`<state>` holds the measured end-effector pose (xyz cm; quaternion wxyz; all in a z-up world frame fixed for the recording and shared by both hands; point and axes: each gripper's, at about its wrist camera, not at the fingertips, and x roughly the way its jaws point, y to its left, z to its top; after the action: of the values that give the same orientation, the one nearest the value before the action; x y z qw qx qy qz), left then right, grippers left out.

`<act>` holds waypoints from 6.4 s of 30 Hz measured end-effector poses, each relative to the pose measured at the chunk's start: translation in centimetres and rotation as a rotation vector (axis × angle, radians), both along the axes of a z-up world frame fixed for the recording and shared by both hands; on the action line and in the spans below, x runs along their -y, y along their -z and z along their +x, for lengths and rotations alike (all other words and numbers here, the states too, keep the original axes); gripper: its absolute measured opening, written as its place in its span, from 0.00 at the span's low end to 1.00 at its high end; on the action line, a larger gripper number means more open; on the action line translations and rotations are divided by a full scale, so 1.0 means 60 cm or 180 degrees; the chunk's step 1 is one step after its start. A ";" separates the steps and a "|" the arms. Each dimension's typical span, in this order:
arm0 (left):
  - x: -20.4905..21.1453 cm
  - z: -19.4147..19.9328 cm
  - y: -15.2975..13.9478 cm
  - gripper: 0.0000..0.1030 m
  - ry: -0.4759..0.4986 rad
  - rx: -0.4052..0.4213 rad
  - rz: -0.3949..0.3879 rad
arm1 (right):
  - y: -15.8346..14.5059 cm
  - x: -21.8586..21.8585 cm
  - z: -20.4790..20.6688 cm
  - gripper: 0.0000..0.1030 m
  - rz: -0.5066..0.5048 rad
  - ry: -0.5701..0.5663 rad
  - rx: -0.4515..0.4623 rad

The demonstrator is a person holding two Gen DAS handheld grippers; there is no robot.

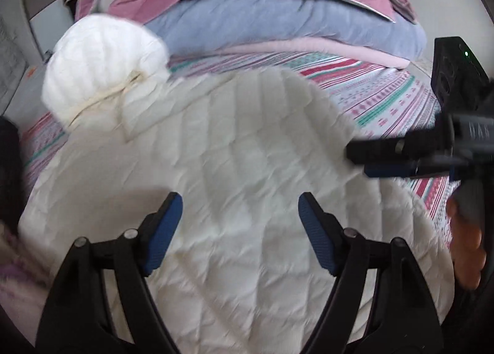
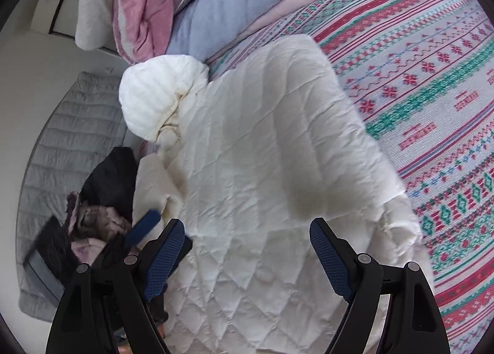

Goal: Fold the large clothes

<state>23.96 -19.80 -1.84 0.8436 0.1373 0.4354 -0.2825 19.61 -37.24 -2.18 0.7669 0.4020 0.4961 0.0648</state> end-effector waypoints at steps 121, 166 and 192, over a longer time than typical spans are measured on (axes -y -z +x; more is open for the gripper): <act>-0.502 -0.576 -0.094 0.08 -0.1520 -0.0731 -0.2016 | -0.158 0.108 -0.597 0.08 0.0583 -0.0198 0.1428; -0.374 0.187 -0.148 0.08 -0.2227 -0.0613 -0.1615 | -0.115 0.221 0.157 0.09 0.0450 0.0630 0.0897; -0.479 0.311 -0.037 0.78 -0.2648 -0.0933 -0.2775 | -0.078 0.265 0.245 0.88 -0.0559 0.0779 0.0475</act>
<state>42.61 8.96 0.39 0.7930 -0.4415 0.4084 -0.0977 34.29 -53.17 2.52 0.8360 0.3849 0.3888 -0.0429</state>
